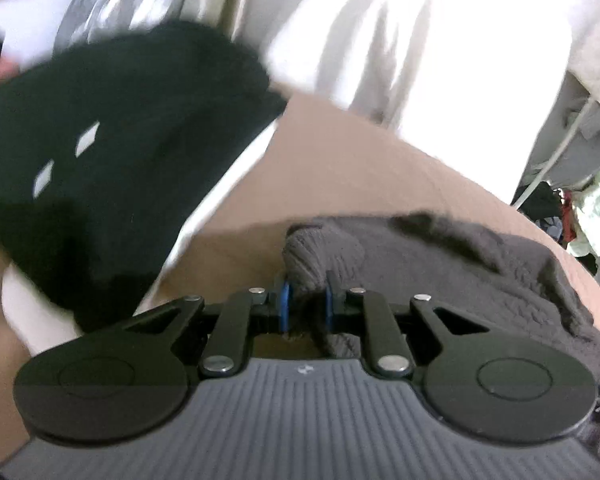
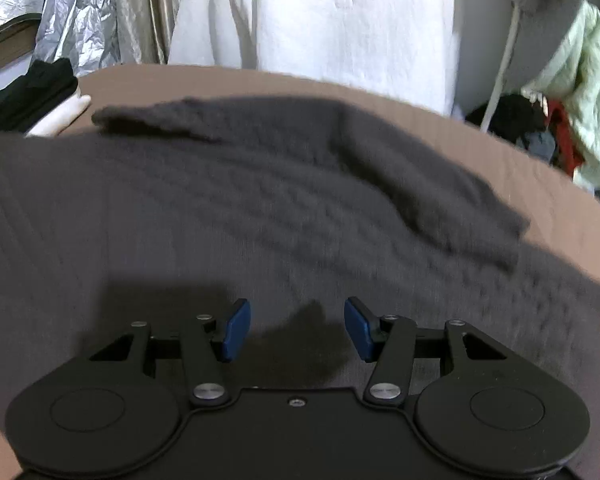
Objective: Fold clothes
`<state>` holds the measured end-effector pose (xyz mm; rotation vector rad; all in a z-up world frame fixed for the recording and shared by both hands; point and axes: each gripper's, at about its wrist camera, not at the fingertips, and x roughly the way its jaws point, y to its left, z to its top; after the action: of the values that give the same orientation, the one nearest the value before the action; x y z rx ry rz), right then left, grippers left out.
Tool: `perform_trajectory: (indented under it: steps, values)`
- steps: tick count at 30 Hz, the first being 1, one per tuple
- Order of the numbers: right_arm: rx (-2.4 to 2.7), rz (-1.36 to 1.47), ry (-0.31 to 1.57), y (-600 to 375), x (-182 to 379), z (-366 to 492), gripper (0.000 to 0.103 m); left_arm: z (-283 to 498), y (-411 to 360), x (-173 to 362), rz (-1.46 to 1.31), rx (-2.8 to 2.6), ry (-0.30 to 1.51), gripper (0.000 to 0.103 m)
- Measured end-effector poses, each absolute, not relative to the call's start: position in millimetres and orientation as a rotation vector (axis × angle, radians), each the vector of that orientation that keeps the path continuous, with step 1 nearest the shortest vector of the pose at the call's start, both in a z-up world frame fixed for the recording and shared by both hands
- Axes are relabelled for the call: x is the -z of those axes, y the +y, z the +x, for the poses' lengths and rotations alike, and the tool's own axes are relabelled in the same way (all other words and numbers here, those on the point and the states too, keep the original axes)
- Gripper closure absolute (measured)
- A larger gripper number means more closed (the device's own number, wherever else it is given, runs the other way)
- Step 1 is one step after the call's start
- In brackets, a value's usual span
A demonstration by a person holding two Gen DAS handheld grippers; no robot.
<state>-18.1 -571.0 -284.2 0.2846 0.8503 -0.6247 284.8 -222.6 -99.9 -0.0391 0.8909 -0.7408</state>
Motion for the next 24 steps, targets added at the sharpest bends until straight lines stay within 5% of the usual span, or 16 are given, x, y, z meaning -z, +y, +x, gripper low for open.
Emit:
perform_trajectory:
  steps: [7,9,11,17,19,24]
  values:
    - [0.626,0.256,0.868,-559,289,-12,0.045,290,-245,148,0.319,0.421,0.943,0.074]
    - [0.605,0.251,0.852,-551,285,-8,0.045,288,-231,131,0.171,0.524,0.987,0.051]
    - [0.580,0.242,0.844,-543,279,-6,0.045,279,-220,116,0.063,0.623,1.011,0.045]
    - [0.624,0.172,0.849,-535,261,-30,0.042,221,-230,120,0.150,0.779,1.124,0.043]
    - [0.693,0.206,0.857,-543,261,-49,0.042,203,-237,121,0.195,0.808,1.123,0.032]
    - [0.900,0.326,0.807,-562,262,-99,0.038,154,-236,91,0.282,0.855,0.909,0.032]
